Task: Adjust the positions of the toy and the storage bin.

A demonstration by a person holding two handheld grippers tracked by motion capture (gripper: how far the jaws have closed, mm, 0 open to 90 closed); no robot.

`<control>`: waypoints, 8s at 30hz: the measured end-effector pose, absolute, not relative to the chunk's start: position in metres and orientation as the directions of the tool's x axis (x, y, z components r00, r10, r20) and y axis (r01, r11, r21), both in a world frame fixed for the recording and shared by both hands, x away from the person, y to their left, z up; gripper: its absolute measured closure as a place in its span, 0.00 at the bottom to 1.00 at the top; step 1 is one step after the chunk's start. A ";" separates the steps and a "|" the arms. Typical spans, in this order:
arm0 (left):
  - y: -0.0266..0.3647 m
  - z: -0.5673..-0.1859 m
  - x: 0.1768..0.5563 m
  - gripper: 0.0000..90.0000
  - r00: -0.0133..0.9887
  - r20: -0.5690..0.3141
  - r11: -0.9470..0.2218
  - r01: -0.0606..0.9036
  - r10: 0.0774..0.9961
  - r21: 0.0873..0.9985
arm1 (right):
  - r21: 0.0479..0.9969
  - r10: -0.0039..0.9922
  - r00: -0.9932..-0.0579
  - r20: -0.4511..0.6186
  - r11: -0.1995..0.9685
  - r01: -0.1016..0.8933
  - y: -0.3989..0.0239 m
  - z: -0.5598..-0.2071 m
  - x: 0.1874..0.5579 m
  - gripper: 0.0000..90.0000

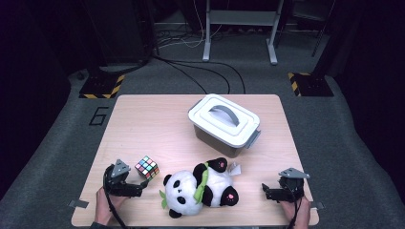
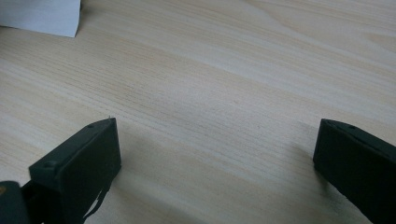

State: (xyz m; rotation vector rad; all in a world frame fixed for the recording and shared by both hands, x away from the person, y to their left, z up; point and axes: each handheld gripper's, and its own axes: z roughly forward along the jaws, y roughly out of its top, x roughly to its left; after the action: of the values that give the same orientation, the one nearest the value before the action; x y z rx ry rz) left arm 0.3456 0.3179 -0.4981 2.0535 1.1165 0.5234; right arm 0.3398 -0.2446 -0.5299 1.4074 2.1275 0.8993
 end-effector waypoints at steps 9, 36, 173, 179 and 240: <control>0.313 -0.496 0.357 0.00 0.560 -0.015 -0.346 0.533 0.829 0.773 | 0.718 0.923 -0.386 -0.002 0.270 0.641 -0.244 -0.530 0.339 0.00; 0.307 -0.507 0.374 0.37 0.578 -0.036 -0.337 0.524 0.815 0.782 | 0.720 0.923 -0.385 0.000 0.267 0.641 -0.245 -0.530 0.339 0.01; 0.396 -0.480 0.425 0.11 0.195 -0.052 -0.072 0.582 0.979 0.810 | 0.720 0.924 -0.383 -0.001 0.266 0.640 -0.245 -0.530 0.339 0.01; 0.379 -0.467 0.412 0.03 0.250 -0.040 -0.115 0.575 0.967 0.810 | 0.720 0.924 -0.382 -0.001 0.266 0.641 -0.245 -0.530 0.339 0.01; 0.203 -0.438 0.297 0.00 0.688 0.080 -0.407 0.327 0.721 0.853 | 0.719 0.927 -0.374 0.003 0.257 0.645 -0.244 -0.530 0.339 0.01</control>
State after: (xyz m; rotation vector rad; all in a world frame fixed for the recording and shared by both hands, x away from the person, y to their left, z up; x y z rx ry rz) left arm 0.2966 0.2030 -0.4378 2.0091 0.8061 0.5599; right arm 0.3389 -0.2443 -0.5297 1.4279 2.1120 0.8994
